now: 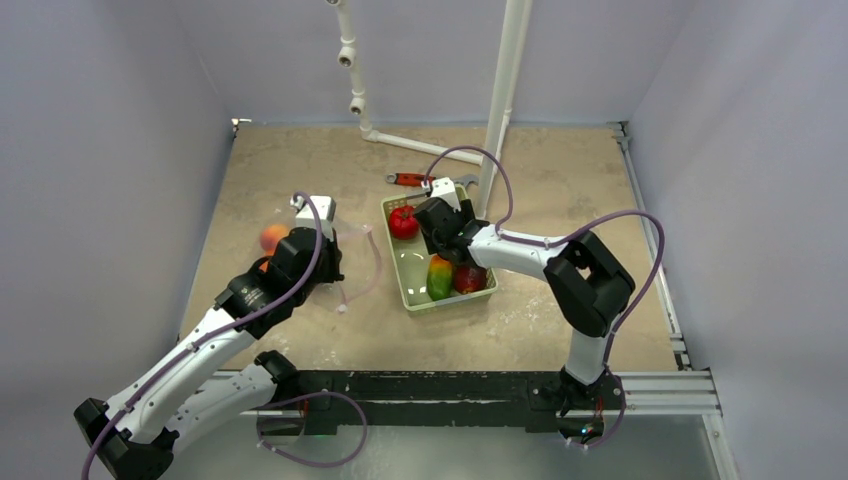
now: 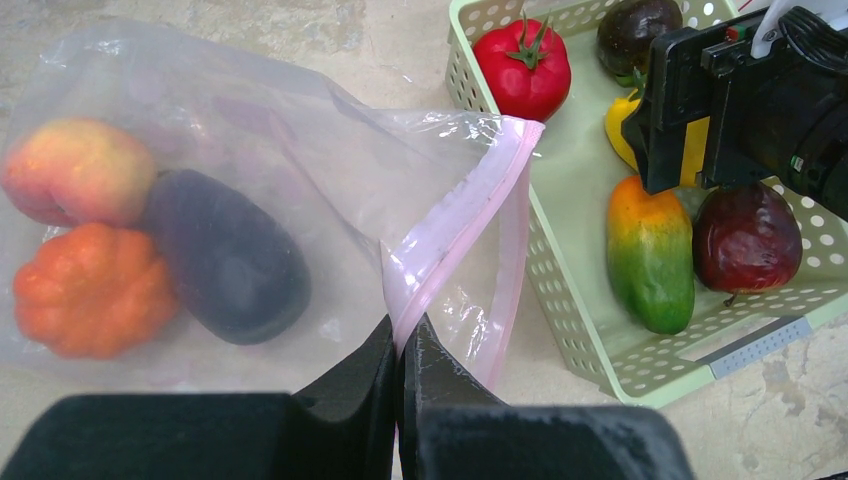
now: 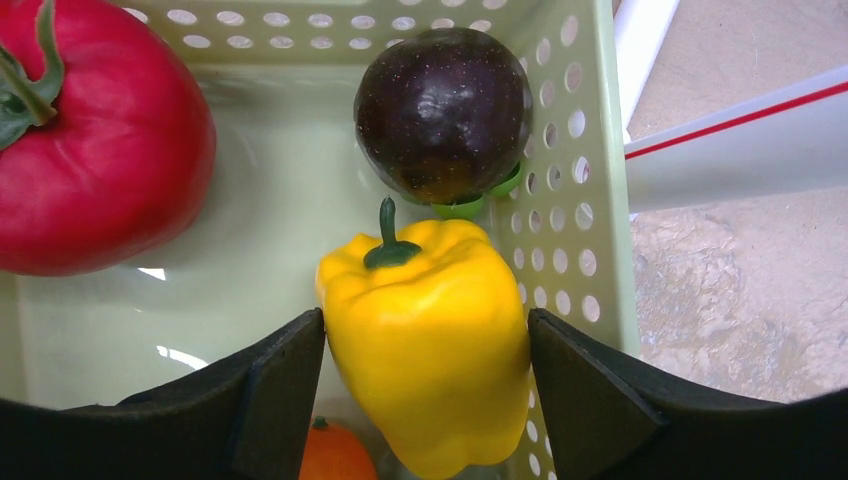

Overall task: Place the food in the zip-top bag and seal the zipper
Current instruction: Pick up the fake vegetable from the bin, then place the fake vegetable in the zipper food storage bag.

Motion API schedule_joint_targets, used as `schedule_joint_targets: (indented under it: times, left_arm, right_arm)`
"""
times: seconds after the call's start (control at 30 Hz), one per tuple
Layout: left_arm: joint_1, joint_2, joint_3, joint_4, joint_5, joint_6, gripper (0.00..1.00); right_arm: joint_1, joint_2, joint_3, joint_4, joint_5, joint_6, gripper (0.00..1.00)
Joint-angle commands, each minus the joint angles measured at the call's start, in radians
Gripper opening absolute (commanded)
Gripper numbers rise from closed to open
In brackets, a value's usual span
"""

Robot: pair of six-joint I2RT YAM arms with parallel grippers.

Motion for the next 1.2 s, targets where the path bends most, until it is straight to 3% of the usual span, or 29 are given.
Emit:
schedule_joint_targets:
  times: [0.0,0.27,0.57,1.17]
  left_arm:
    - [0.003,-0.009,-0.001,0.039,0.003,0.002,0.0]
    - [0.003,-0.007,-0.002,0.04,0.0,0.002,0.0]
    - [0.003,-0.007,-0.002,0.038,-0.001,0.0,0.0]
    - [0.002,-0.003,-0.001,0.038,-0.003,-0.001,0.0]
  right_arm:
    - [-0.01,-0.016,0.033,0.023,0.002,0.018,0.73]
    - [-0.01,-0.078,0.032,-0.01,0.01,0.05,0.53]
    - [-0.009,-0.217,0.057,-0.022,-0.012,0.069,0.47]
    - [0.017,-0.513,-0.047,0.143,-0.527,0.053,0.45]
